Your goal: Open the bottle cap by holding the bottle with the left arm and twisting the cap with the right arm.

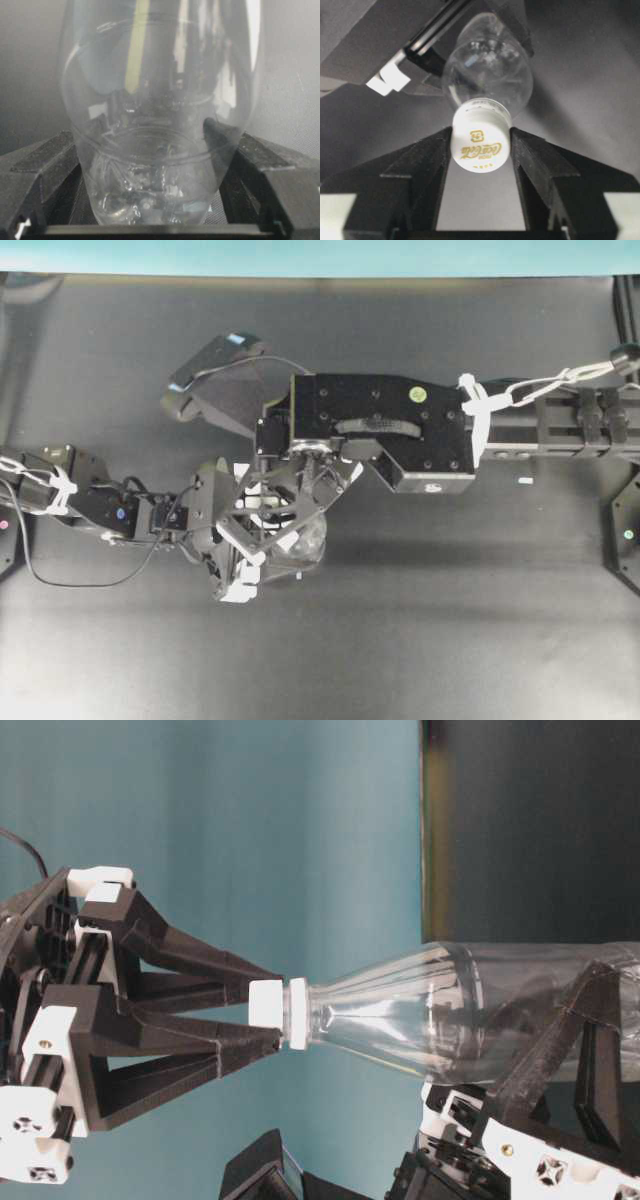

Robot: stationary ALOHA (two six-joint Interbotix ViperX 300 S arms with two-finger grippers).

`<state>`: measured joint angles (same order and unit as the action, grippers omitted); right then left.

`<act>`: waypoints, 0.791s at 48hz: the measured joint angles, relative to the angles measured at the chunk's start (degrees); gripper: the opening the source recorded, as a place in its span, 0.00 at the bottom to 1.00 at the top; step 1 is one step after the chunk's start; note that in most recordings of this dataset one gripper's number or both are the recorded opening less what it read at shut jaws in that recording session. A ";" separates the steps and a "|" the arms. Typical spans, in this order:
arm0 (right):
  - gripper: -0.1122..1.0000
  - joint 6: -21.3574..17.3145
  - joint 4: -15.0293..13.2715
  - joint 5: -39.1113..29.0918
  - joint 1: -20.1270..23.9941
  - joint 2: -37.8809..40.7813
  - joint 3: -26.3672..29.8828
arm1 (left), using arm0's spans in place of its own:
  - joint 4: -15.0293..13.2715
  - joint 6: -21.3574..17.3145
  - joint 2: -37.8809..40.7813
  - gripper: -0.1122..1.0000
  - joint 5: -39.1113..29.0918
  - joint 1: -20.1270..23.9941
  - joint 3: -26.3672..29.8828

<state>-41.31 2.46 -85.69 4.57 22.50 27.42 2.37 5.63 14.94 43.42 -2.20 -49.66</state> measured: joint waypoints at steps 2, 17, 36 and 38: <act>0.43 1.32 0.09 -0.18 -0.09 0.00 0.00 | 0.00 0.00 0.00 0.83 0.09 0.00 0.09; 0.43 22.41 0.53 -0.26 -0.53 0.00 -0.09 | 0.00 0.09 0.00 0.83 0.00 0.00 0.09; 0.43 52.29 1.23 1.32 -0.62 -0.09 -0.09 | 0.00 0.00 0.00 0.83 0.09 0.00 -0.18; 0.43 54.93 1.32 1.76 -0.62 0.00 -0.09 | 0.00 0.09 0.00 0.83 0.09 0.00 -0.26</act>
<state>13.62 3.78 -83.94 3.96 22.50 27.33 2.37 5.71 14.94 43.51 -2.20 -49.92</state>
